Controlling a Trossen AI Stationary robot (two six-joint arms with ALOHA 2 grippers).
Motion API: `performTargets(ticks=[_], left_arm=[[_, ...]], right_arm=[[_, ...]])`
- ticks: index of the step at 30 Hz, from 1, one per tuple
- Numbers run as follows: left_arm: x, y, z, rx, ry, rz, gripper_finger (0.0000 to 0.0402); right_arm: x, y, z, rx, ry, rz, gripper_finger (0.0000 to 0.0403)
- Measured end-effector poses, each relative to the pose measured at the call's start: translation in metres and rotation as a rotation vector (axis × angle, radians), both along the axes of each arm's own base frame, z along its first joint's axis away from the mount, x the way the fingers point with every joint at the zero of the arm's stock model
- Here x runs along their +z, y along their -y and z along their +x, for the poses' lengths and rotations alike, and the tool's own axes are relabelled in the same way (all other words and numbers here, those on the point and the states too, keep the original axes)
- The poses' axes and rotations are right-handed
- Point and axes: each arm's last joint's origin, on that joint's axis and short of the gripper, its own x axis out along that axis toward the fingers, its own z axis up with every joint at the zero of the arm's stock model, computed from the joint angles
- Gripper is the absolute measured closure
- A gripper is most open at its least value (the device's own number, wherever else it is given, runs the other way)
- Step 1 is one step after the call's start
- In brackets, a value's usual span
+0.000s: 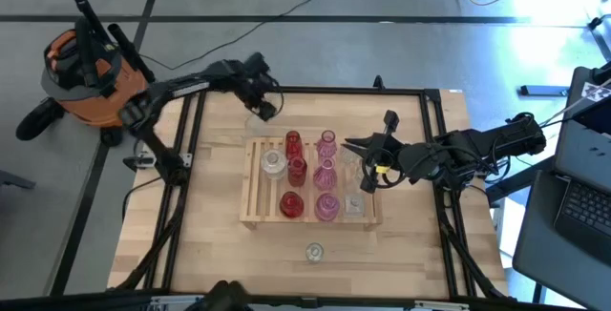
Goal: Sort vases onto shelf
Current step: Put the transparent vase on the shelf aligned with the other transparent vase
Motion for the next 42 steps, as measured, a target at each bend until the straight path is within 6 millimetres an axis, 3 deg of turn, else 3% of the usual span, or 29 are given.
performTargets(ticks=[8,11,13,16,24,31,37,42], left_arm=[[0.114,0.042,-0.040,0.003,0.455,0.355,0.0162],[0.142,0.072,-0.054,-0.113,0.611,0.455,0.0162],[0.148,0.092,-0.063,-0.155,0.707,0.496,0.0162],[0.140,0.116,-0.074,-0.139,0.830,0.541,0.0162],[0.082,0.153,-0.092,-0.179,1.084,0.661,0.0162],[0.036,0.157,-0.091,-0.314,1.046,0.597,0.0162],[0.028,0.155,-0.085,-0.384,1.054,0.662,0.0162],[0.015,0.152,-0.073,-0.469,0.994,0.619,0.0162]], right_arm=[[-0.001,-0.002,0.000,0.073,-0.030,-0.011,0.0402],[-0.001,-0.002,0.000,0.094,-0.036,-0.014,0.0402],[-0.001,-0.002,0.000,0.105,-0.041,-0.025,0.0402],[-0.001,-0.002,0.001,0.121,-0.044,-0.018,0.0402],[-0.001,0.013,0.008,0.213,-0.053,0.066,0.0402],[0.005,0.028,0.015,0.260,0.014,0.126,0.0402],[0.010,0.036,0.019,0.268,0.065,0.147,0.0402],[0.010,0.038,0.019,0.262,0.071,0.150,0.0402]])
